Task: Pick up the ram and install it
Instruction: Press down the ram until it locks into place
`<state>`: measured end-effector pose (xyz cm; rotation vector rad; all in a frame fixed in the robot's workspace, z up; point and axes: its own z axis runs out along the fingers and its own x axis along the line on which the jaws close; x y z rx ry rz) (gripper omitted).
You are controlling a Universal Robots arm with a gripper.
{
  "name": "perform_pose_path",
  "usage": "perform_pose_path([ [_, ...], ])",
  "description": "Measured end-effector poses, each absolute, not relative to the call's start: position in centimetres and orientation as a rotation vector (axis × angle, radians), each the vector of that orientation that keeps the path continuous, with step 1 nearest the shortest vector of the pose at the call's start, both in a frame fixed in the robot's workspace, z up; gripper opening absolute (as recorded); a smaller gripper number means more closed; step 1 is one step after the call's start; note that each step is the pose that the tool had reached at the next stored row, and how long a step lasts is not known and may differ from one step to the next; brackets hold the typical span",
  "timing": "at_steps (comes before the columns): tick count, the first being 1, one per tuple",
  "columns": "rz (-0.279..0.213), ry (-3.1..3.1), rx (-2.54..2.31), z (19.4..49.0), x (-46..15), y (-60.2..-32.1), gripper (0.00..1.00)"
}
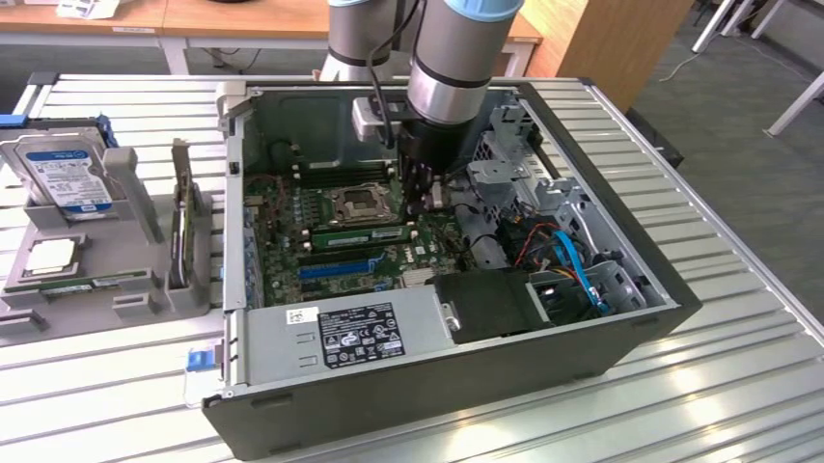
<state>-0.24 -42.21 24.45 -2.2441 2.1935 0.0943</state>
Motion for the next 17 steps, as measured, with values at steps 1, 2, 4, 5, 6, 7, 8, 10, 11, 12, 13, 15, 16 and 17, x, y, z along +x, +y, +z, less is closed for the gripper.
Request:
perform_pose_path([
  [1, 0.094, 2.193, -2.244, 24.45, -0.17, -42.21, 0.1],
  [2, 0.094, 2.193, -2.244, 24.45, -0.08, -42.2, 0.1],
  [4, 0.095, 2.193, -2.244, 24.44, 0.13, -42.2, 0.1],
  [5, 0.095, 2.193, -2.244, 24.44, 0.2, -42.2, 0.1],
  [6, 0.094, 2.193, -2.244, 24.44, 0.2, -42.2, 0.1],
  [7, 0.095, 2.193, -2.244, 24.44, 0.2, -42.2, 0.1],
  [8, 0.094, 2.193, -2.244, 24.44, 0.2, -42.2, 0.1],
  [10, 0.094, 2.193, -2.244, 24.44, 0.2, -42.2, 0.1],
  [11, 0.095, 2.194, -2.244, 24.43, 0.19, -42.12, 0.1],
  [12, 0.095, 2.194, -2.243, 24.42, 0.2, -42.01, 0.1],
  [13, 0.094, 2.194, -2.243, 24.41, 0.2, -41.91, 0.1],
  [15, 0.094, 2.195, -2.243, 24.4, 0.2, -41.83, 0.1],
  [16, 0.094, 2.195, -2.243, 24.4, 0.2, -41.83, 0.1],
  [17, 0.094, 2.195, -2.243, 24.4, 0.2, -41.83, 0.1],
])
